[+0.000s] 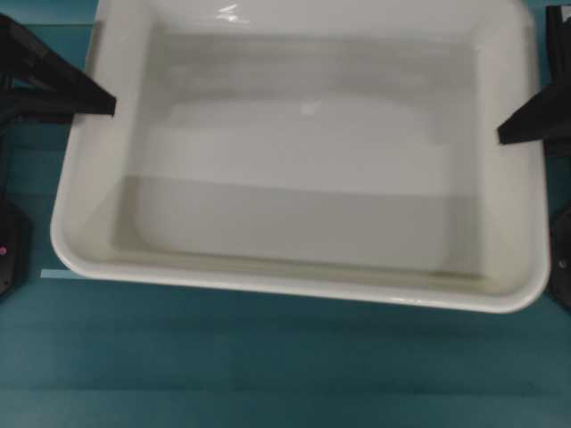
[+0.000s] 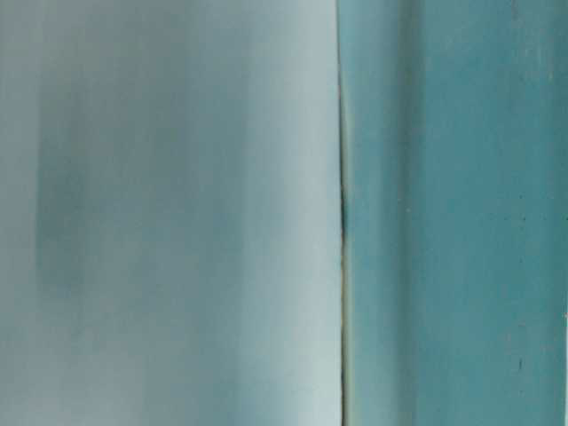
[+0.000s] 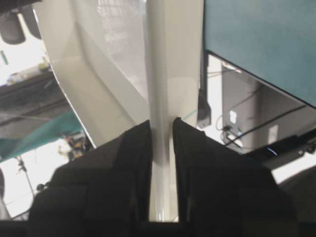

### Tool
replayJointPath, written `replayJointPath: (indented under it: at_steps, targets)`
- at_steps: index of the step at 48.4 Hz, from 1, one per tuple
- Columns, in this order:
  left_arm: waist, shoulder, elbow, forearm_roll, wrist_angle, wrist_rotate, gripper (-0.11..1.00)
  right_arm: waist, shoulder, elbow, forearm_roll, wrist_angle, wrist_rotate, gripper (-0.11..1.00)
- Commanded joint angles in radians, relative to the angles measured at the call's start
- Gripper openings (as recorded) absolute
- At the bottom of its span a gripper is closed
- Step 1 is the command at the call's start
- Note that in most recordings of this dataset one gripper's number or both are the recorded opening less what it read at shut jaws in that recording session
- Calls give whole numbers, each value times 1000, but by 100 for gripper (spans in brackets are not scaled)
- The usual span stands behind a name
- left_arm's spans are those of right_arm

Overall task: Lift the white case with both hands.
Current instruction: 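Lift the tray upward with both grippers holding its side walls, then lower the tray back onto the table with both grippers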

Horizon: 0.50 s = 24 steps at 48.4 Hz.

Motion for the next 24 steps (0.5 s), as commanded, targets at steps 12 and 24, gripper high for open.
replayJointPath:
  at_steps: [12,24]
  targets:
    - [-29,43,-40,-5,-11,-3,8,-14,18,8,2,-12,-14,11]
    - [-38,51,-40,-5,-12,-3,8,-17,-8,46,0,-32,-11,11]
